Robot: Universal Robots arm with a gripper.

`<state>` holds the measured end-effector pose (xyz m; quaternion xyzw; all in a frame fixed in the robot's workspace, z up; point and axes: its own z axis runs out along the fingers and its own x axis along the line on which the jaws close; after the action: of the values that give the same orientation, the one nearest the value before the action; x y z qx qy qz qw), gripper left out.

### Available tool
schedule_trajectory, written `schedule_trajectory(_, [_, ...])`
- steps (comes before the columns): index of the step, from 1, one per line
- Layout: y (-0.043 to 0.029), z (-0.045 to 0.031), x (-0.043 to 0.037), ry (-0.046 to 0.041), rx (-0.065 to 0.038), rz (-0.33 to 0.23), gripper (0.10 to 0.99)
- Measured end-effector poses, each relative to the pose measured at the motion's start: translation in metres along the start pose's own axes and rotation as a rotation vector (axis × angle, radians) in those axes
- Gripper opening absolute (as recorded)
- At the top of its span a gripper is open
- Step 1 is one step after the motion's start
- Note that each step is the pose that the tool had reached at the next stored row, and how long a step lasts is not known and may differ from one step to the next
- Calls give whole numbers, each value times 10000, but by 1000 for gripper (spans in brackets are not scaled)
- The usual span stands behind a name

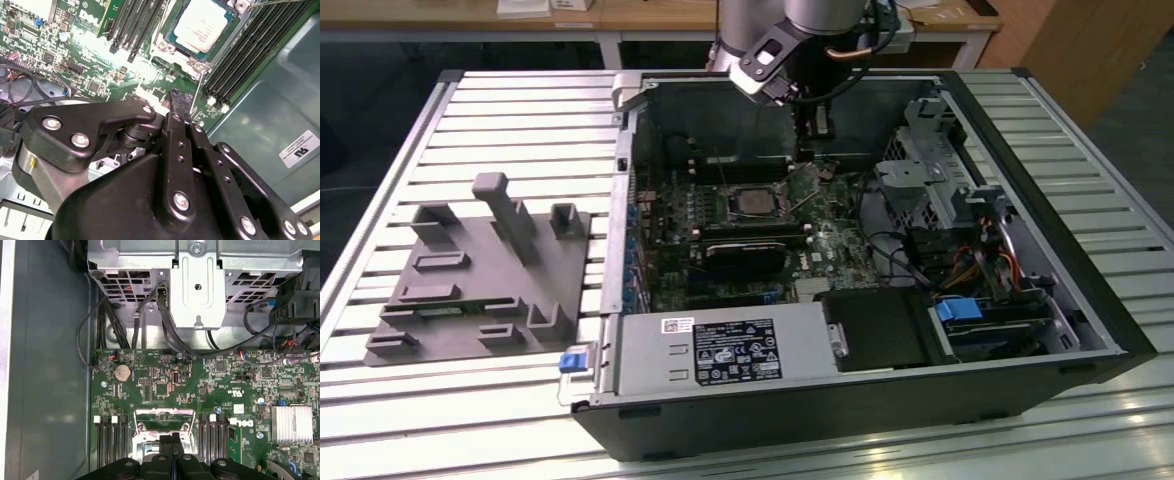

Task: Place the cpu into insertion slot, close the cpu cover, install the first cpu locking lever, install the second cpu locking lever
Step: 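Close the cpu cover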

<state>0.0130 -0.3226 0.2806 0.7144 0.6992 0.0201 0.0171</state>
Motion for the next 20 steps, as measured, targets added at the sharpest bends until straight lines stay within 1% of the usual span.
schedule_trajectory(11, [33, 3, 1, 0, 1, 0, 106])
schedule_trajectory(15, [62, 13, 2, 4, 10, 0, 106])
schedule_trajectory(16, [74, 20, 2, 1, 25, 0, 106])
schedule_trajectory(20, [123, 68, 2, 43, 139, 3, 106])
